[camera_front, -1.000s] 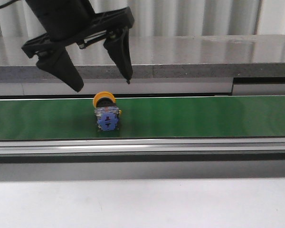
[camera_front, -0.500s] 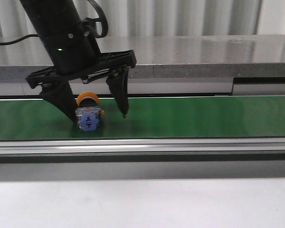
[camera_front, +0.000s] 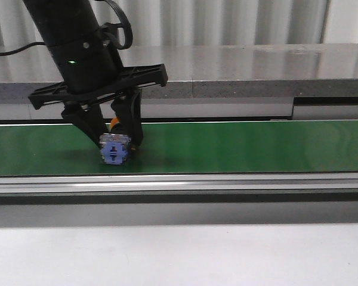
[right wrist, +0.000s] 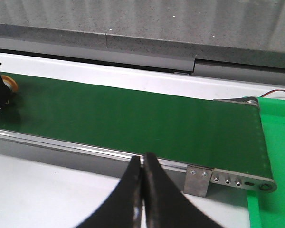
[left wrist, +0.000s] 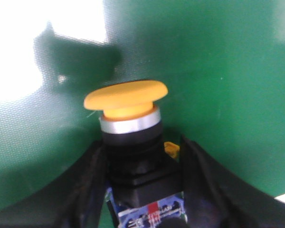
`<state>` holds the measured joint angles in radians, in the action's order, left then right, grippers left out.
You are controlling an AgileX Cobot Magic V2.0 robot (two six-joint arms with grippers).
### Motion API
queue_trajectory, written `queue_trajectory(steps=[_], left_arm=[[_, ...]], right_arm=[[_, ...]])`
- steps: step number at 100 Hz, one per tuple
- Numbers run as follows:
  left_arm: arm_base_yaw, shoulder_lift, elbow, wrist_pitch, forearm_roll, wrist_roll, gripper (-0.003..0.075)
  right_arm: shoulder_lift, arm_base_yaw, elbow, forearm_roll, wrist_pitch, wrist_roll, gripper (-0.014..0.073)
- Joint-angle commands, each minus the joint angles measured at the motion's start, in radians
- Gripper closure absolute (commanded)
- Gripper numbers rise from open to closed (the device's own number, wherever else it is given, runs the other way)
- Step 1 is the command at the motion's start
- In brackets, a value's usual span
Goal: Move button from right to left
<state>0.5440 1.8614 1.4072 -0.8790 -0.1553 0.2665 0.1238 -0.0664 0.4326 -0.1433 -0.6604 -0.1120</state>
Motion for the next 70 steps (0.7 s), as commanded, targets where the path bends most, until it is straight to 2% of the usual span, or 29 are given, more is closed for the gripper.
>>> queue_trajectory(steps=[1,13,30,51,70], left_arm=[[0.006,-0.085,0.029,-0.002,-0.012,0.011,0.0575],[-0.002,-0.142,0.029,-0.049,0.069,0.011,0.0575],[-0.083,-0.228,0.029,-0.087,0.118,0.011,0.0575],[-0.254,-0.300,0.029,-0.205,0.252,-0.002,0.0575],[-0.438,-0.316,0.029,-0.245,0.259,-0.091,0.0575]], right_arm=[[0.010,-0.001,0.022,-0.008,0.074,-0.006,0.0660],[0.010,-0.001,0.022,-0.008,0.074,-0.006,0.0660],[0.010,-0.001,0.022,-0.008,0.074,-0.006,0.0660],[0.010,-0.001,0.022,-0.008,0.074,-0.006,0.0660],[0.010,-0.001,0.022,-0.008,0.074,-0.006,0.0660]])
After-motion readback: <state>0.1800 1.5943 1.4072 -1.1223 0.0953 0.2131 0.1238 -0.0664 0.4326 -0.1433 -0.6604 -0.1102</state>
